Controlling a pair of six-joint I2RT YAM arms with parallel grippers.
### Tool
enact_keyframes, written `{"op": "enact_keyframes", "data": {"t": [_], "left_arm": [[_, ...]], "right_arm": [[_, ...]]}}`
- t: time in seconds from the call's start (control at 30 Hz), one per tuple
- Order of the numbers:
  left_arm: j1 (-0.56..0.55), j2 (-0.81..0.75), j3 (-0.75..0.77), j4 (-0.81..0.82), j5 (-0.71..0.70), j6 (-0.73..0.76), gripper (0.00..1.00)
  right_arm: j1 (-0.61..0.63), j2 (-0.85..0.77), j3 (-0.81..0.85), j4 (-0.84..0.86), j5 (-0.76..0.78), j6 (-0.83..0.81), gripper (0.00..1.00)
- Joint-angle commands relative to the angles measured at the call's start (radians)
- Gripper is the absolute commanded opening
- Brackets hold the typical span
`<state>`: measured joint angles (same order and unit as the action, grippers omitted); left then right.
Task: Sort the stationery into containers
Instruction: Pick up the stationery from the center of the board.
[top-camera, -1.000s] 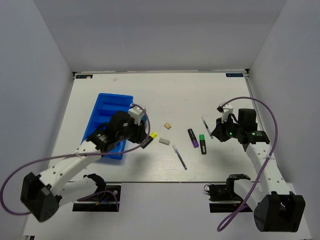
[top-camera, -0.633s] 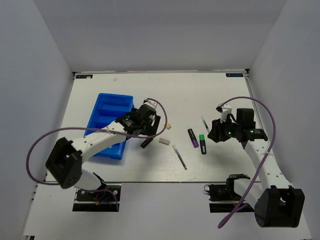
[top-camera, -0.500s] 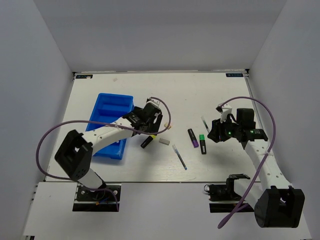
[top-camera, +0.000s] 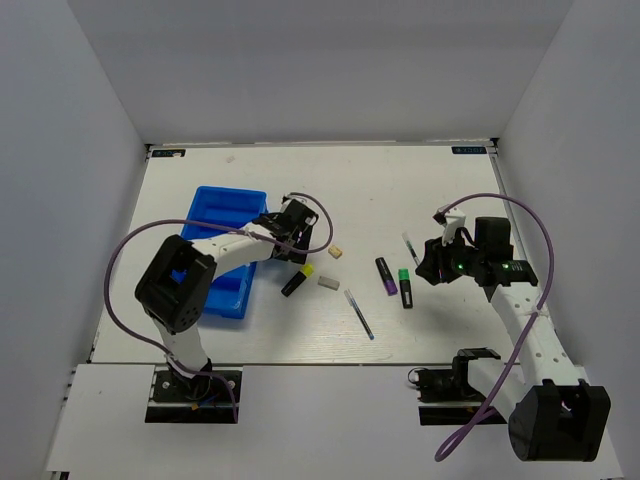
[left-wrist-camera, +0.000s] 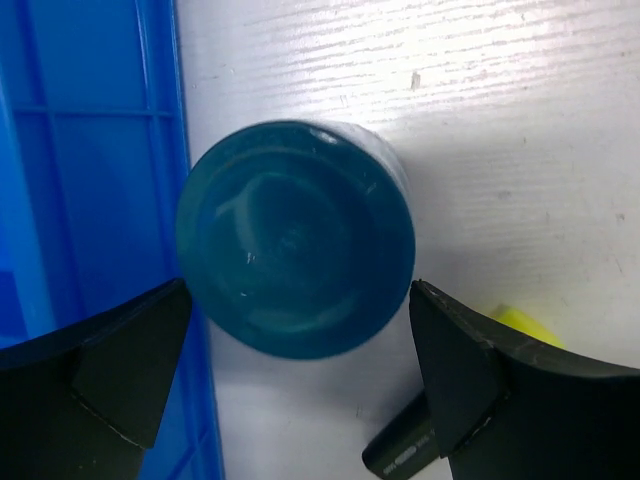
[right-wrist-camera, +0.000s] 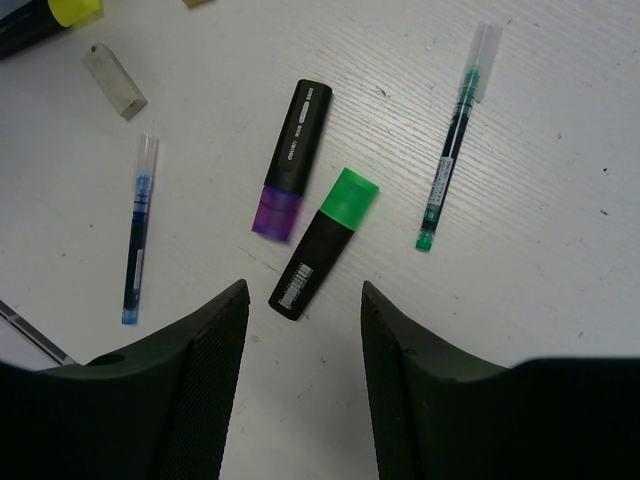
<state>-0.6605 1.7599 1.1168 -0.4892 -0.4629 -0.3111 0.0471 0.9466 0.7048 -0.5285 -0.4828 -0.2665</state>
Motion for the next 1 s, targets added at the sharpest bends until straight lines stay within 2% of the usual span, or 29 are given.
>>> {"op": "enact_keyframes", "data": {"t": [0.0, 0.37, 0.47, 0.5, 0.6, 0.63, 0.7, 0.73, 0.8, 0.87, 0.97], "left_arm": [[0.015, 0.022, 0.044, 0.067, 0.006, 0.01, 1.0], [0.041, 0.058, 0.074, 0.158, 0.081, 0.043, 0.97], [0.052, 0.058, 0.083, 0.153, 0.101, 0.046, 0.92], [0.053, 0.058, 0.086, 0.147, 0.105, 0.047, 0.84], [0.053, 0.058, 0.087, 0.133, 0.113, 0.047, 0.73], [0.055, 0.055, 0.087, 0.135, 0.116, 0.047, 0.58], [0.055, 0.046, 0.089, 0.126, 0.122, 0.044, 0.4], [0.053, 0.043, 0.093, 0.123, 0.13, 0.044, 0.24], [0.055, 0.02, 0.11, 0.104, 0.141, 0.044, 0.11], [0.053, -0.016, 0.164, 0.077, 0.162, 0.044, 0.0], [0.053, -0.054, 0.288, 0.003, 0.179, 0.064, 0.0]], "right_arm": [[0.0, -0.008, 0.002, -0.004, -0.023, -0.007, 0.52], [0.0, 0.027, 0.004, -0.019, -0.033, -0.022, 0.52], [0.0, 0.034, 0.005, -0.022, -0.034, -0.028, 0.54], [0.0, 0.035, 0.005, -0.022, -0.031, -0.027, 0.54], [-0.001, 0.04, 0.007, -0.019, -0.028, -0.031, 0.54], [0.0, 0.04, 0.009, -0.025, -0.027, -0.031, 0.54], [0.0, 0.041, 0.009, -0.024, -0.028, -0.034, 0.54], [-0.003, 0.04, 0.009, -0.021, -0.028, -0.036, 0.54], [0.0, 0.04, 0.009, -0.025, -0.031, -0.036, 0.54], [0.0, 0.037, 0.009, -0.028, -0.034, -0.034, 0.54], [-0.003, 0.032, 0.009, -0.03, -0.033, -0.034, 0.54]]}}
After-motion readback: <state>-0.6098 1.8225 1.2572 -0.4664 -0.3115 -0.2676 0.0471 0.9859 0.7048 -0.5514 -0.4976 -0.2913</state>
